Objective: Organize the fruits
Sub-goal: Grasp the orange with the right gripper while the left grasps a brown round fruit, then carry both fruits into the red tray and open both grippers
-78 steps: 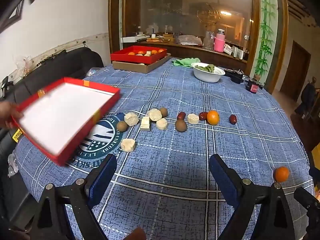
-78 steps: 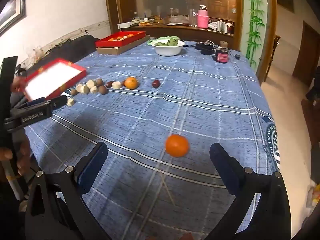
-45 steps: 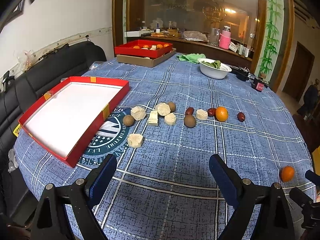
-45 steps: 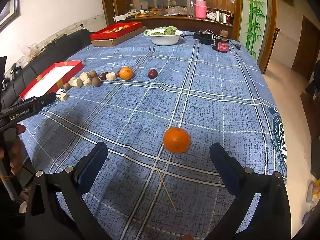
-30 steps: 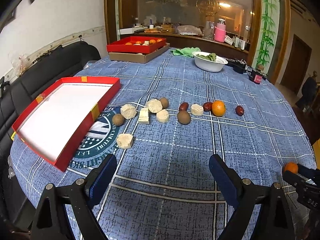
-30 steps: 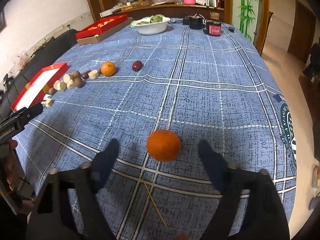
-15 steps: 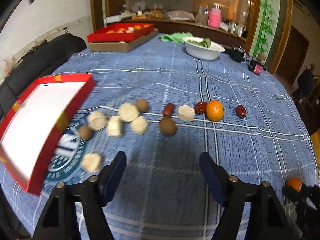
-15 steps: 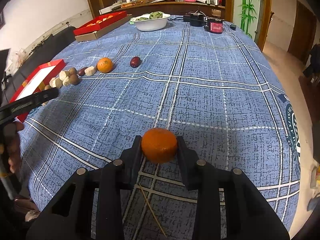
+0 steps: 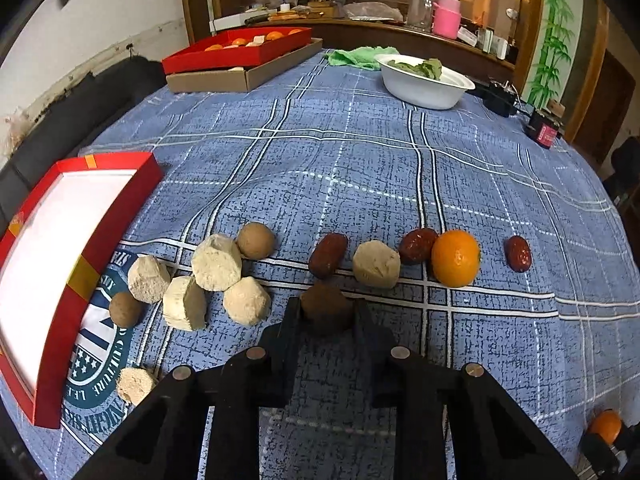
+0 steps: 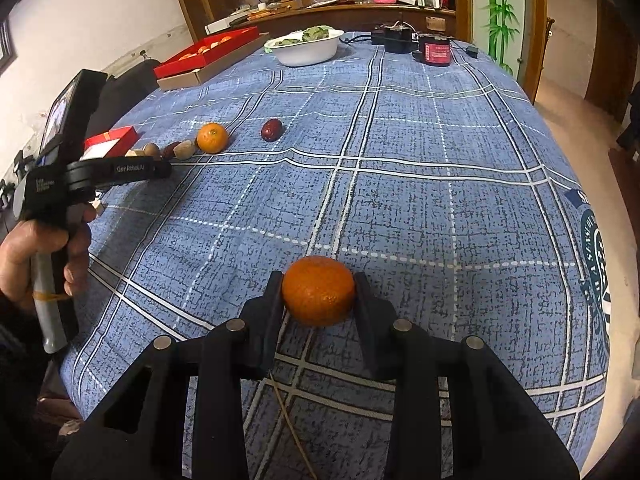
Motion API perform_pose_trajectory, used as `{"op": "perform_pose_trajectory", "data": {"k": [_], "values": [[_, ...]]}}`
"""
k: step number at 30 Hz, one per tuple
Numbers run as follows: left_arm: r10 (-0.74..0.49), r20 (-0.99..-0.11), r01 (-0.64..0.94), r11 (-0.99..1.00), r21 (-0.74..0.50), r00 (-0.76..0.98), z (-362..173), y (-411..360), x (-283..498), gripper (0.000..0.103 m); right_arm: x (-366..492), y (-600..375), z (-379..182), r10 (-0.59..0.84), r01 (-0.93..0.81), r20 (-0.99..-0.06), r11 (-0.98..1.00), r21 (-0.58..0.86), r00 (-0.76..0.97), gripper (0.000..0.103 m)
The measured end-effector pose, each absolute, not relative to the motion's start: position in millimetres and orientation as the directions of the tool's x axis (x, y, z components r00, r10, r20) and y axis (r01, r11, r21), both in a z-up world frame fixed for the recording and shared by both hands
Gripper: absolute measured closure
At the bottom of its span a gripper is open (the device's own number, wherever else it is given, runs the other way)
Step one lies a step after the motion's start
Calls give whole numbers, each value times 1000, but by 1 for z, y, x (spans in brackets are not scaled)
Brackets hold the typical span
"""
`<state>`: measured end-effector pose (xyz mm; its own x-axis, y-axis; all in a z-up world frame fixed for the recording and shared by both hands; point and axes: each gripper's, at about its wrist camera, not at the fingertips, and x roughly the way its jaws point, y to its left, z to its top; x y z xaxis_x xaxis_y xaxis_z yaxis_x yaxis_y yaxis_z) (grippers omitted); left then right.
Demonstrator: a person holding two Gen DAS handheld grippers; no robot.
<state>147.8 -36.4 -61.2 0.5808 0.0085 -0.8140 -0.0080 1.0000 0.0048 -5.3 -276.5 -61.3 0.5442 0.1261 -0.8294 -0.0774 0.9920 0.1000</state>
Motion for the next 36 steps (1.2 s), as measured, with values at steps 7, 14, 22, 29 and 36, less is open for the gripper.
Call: {"op": "perform_pose_trajectory", "data": {"k": [7,14,22,29,36], "values": [[19,-804,-25,1000,6,594,-50,-32,125,79,-3,-266,-52,125,-107,-822,991,79,556,71],[0,-788,-26,999,-21,615,-37,-19,88,79,-7,-242,-43,129,-156,-813,987,48,568,71],[3,-782,-61,997,-44,624,-33,9,57,79,-17,-208,-37,155,-223,-809,974,30,567,70],[22,-768,-126,989,-77,640,-26,47,40,79,-13,-178,-29,189,-281,-800,959,26,570,70],[79,-761,-235,967,-98,644,-23,100,34,79,3,-132,-25,246,-376,-796,926,25,553,70]]}}
